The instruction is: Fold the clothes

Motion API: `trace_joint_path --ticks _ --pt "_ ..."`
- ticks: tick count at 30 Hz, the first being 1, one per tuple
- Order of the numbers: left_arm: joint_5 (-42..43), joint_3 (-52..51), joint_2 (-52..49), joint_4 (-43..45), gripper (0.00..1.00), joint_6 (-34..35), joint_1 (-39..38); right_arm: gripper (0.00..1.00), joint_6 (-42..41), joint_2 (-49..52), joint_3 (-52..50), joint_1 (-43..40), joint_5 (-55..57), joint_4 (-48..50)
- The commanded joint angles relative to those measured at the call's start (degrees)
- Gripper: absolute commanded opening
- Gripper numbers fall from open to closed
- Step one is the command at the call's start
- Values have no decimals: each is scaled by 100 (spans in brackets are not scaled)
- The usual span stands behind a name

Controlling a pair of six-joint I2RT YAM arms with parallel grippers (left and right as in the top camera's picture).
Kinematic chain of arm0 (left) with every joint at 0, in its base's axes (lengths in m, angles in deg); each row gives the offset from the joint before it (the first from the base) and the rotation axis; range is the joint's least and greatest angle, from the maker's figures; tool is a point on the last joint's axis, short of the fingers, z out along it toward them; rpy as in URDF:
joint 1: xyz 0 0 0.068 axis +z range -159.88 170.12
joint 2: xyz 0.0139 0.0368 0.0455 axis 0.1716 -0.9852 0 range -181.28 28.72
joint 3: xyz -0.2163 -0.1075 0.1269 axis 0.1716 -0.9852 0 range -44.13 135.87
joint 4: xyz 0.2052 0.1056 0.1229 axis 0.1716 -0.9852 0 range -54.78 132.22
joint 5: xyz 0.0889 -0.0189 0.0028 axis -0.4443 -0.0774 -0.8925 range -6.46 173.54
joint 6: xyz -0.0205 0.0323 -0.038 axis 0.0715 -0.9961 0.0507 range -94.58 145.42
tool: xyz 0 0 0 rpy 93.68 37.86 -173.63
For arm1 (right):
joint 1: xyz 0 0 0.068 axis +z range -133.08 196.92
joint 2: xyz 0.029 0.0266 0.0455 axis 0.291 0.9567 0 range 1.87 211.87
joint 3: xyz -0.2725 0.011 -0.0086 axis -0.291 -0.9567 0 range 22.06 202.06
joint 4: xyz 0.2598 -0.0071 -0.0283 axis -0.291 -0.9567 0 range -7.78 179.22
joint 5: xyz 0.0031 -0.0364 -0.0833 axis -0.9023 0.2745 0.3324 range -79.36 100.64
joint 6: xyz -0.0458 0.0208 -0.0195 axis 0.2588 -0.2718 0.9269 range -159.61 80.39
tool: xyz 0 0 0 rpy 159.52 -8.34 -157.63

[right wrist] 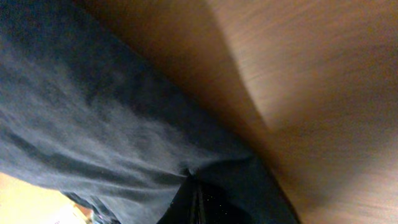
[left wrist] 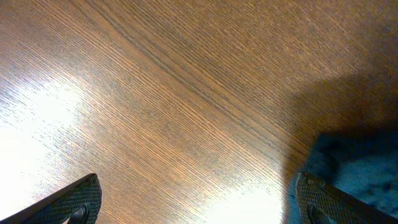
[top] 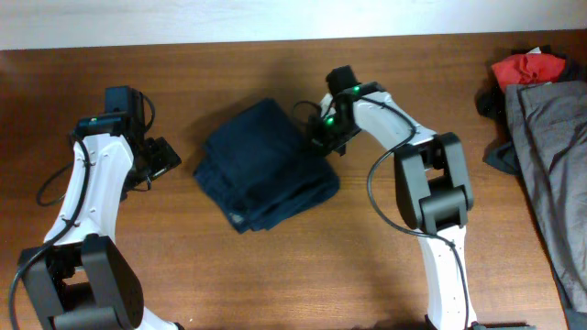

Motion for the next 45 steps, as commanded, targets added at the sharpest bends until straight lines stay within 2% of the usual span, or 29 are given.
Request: trace_joint_path --ticks 1,7,15,20,28,31,34,37,40,42,45 --pt "136 103 160 50 99 74 -22 4 -295 125 -24 -238 1257 -81" --pt "656 24 160 291 99 7 -76 4 -562 9 -24 -778 1377 -114" --pt "2017 -289 70 1438 99 -1357 -671 4 -555 -717 -24 -1147 2227 -828" --pt "2065 -289 61 1910 99 -1419 -1209 4 -280 -979 -24 -800 2273 -1298" --pt "2315 -289 61 2535 99 -1587 -2098 4 302 -1316 -24 -531 3842 -1690" --pt "2258 -289 61 2669 99 -1585 -2302 10 354 -1602 -24 -581 4166 -2004" --pt "2100 -289 61 2767 99 -1582 -2350 12 1211 -1818 -24 -619 3292 -2310" --pt "1941 -289 61 2837 99 -1582 -2343 12 1587 -1823 -44 -577 2378 -2472" --pt "1943 -289 61 2868 99 -1582 -2332 13 1615 -1814 -210 -452 2070 -2162" --pt "1943 -289 61 2857 99 -1582 -2332 20 1609 -1814 -474 -323 1727 -1790" --pt "1943 -289 61 2796 99 -1582 -2332 21 1565 -1803 -844 -188 1331 -1460"
